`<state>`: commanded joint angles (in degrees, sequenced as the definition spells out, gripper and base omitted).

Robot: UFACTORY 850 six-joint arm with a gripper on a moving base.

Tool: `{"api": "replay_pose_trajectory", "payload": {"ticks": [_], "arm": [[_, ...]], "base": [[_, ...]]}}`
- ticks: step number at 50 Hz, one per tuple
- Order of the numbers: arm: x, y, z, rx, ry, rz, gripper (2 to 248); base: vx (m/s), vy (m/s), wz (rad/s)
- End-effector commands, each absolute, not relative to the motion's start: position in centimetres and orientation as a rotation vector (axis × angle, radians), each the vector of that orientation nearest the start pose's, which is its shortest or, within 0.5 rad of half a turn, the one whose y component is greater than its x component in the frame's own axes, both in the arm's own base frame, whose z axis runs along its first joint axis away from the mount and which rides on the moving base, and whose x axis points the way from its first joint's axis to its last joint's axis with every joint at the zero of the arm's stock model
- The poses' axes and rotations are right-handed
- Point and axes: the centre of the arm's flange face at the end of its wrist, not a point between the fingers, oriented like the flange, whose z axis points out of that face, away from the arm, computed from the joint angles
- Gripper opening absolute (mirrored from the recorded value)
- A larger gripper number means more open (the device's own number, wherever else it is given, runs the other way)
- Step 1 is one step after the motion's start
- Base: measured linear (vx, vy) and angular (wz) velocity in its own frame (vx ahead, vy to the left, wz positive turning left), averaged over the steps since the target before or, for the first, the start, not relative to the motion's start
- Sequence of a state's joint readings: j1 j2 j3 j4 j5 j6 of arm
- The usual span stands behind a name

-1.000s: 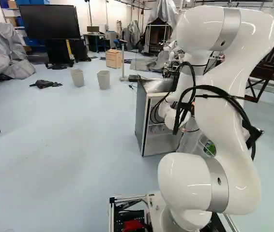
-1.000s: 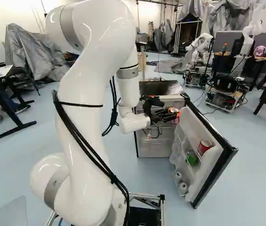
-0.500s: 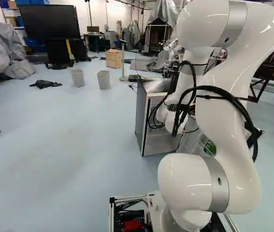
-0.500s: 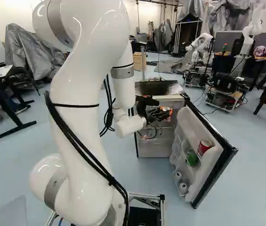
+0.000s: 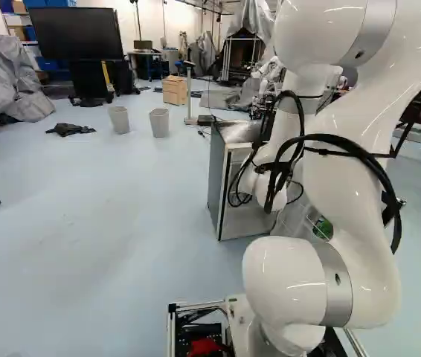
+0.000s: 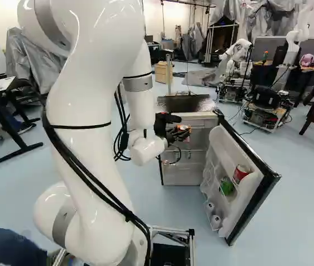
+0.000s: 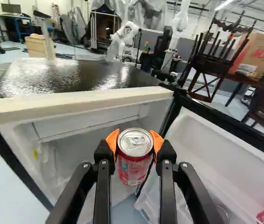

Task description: Grab a drink from the fridge

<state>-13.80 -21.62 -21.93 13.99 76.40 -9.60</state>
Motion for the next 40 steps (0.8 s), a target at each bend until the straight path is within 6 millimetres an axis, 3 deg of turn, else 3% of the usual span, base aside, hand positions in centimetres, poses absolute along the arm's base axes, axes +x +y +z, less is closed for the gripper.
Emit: {"api": "replay_pose_trajectory", "payload": {"ticks": [28,40], "arm": [[35.9,-8.5,29.3,-2.783,0.071,-1.883,97],[35.6,-8.2,30.3,-2.767,0.03,-1.886,97]], "base": [[0.0,0.0,0.0],[0.0,0.0,0.0]]}}
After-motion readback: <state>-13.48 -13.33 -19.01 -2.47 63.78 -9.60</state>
